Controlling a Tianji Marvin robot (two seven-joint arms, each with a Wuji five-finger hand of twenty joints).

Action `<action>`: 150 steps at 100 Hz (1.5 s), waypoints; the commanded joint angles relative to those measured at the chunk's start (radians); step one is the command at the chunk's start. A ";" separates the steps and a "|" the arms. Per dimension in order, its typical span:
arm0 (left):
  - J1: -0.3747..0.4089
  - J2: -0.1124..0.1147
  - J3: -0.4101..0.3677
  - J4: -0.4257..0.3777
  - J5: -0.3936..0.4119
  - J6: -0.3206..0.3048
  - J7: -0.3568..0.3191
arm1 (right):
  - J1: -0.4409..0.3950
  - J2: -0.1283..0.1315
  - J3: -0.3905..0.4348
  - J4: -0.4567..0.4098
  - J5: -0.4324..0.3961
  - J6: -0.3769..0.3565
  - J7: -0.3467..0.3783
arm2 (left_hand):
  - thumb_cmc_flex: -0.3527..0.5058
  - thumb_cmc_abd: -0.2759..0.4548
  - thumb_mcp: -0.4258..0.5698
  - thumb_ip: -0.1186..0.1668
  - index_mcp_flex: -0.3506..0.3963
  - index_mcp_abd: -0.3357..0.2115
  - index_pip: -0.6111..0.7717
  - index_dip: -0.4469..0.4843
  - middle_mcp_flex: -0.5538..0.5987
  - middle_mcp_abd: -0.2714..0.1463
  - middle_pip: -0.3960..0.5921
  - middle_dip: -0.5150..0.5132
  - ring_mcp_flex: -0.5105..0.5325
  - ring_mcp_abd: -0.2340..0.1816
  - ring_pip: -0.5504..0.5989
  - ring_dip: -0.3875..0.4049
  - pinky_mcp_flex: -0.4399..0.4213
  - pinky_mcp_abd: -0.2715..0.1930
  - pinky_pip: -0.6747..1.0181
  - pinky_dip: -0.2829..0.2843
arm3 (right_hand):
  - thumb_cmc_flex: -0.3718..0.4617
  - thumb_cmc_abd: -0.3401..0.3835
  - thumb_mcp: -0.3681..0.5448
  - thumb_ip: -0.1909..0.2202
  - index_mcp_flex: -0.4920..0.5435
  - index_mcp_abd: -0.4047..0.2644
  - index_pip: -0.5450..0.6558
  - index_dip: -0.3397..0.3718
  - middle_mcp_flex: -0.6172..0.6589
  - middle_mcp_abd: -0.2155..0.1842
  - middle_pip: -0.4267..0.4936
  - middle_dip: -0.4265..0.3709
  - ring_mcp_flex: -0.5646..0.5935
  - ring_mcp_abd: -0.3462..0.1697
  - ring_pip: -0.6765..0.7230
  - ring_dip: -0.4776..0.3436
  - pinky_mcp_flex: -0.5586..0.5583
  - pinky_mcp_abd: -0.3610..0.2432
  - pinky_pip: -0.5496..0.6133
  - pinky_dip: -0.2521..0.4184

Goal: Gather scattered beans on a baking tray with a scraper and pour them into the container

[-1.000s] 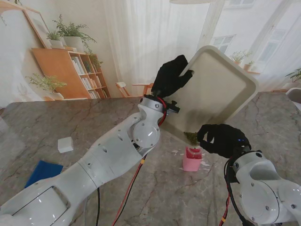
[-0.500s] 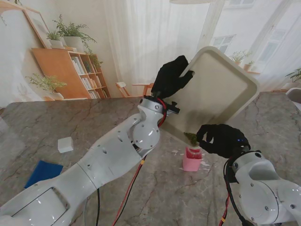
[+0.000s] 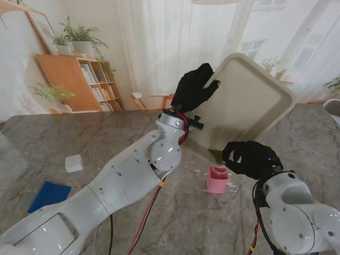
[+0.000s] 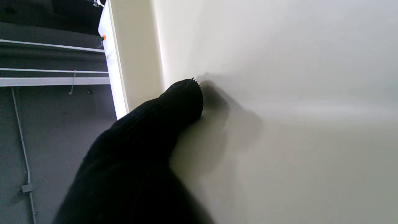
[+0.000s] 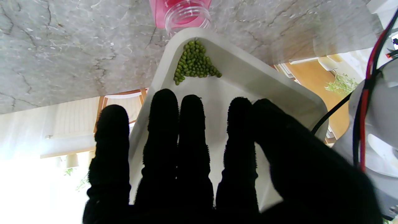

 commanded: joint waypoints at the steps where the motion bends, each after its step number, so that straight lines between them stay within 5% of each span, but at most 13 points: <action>1: -0.001 -0.003 0.004 -0.015 0.007 -0.005 0.007 | -0.006 0.002 0.001 -0.003 0.000 -0.002 0.014 | 0.077 0.059 0.035 0.056 -0.052 0.149 -0.021 0.015 0.021 -0.123 -0.009 0.012 0.065 -0.229 -0.004 0.022 0.047 -0.353 0.083 0.086 | 0.003 -0.005 0.008 -0.032 -0.015 -0.028 0.013 -0.016 -0.006 -0.010 -0.005 0.002 0.002 -0.013 -0.001 -0.002 -0.007 -0.013 0.007 0.010; 150: 0.013 0.011 0.010 -0.046 0.098 -0.014 0.060 | -0.010 0.002 0.004 0.000 -0.003 0.000 0.013 | 0.072 0.063 0.034 0.054 -0.053 0.140 -0.021 0.015 0.019 -0.131 -0.013 0.014 0.066 -0.239 -0.013 0.026 0.046 -0.362 0.077 0.091 | 0.002 -0.009 0.012 -0.034 -0.020 -0.027 0.010 -0.018 -0.006 -0.012 -0.003 0.002 0.002 -0.014 -0.002 -0.003 -0.005 -0.013 0.008 0.009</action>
